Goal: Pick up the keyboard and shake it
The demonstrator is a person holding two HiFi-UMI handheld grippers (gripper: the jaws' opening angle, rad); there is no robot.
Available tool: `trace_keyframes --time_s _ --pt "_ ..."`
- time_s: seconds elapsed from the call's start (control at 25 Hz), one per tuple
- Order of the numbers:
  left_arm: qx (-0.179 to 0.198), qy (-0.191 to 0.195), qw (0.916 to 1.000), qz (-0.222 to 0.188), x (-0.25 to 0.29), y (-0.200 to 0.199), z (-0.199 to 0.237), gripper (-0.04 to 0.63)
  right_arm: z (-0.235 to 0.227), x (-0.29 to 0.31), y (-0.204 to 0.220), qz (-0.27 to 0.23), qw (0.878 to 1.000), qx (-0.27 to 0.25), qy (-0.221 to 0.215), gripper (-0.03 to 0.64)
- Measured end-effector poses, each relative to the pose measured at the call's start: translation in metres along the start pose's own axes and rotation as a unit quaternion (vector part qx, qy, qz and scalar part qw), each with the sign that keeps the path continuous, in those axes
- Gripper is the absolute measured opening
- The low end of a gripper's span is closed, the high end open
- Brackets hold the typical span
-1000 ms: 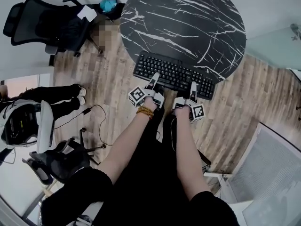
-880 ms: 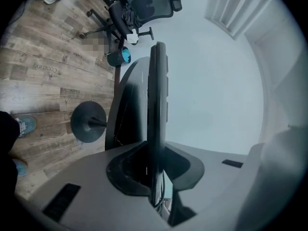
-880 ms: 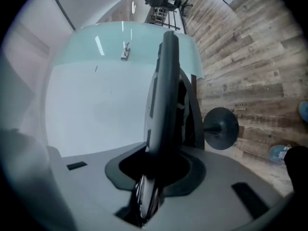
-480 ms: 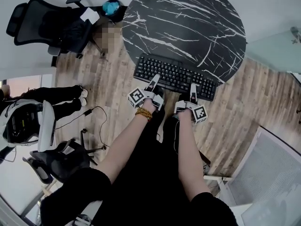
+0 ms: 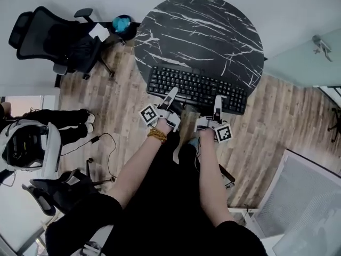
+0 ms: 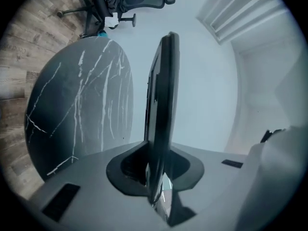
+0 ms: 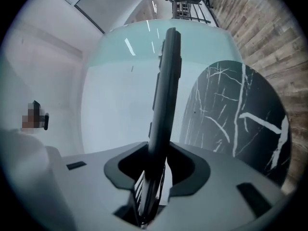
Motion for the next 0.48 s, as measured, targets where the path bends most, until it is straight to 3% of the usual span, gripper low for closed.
trace_keyframes --time_s 0.16,0.28,0.48 --pt "-0.006 0.03 0.9995 -0.001 0.011 -0.002 -0.023 0.069 0.026 0.02 0.003 -0.019 0.999 0.017 -0.028 0.159" --pt "-0.01 0.047 0.9989 -0.002 0.017 -0.008 -0.035 0.072 0.038 0.035 0.011 -0.004 0.999 0.006 -0.039 0.206" --pt "0.011 0.077 0.9969 0.012 0.023 -0.018 -0.049 0.074 0.044 0.048 0.013 0.017 0.999 -0.012 -0.033 0.188"
Point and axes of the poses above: the fingertips, and each gripper's own axes: x forward along the fingers, z to its left, y out of its underside, the point moved 7 cm from there along -x, backward along the fingers, and after that the axes turned 10 degrees about -z, right-handed, at the moved point
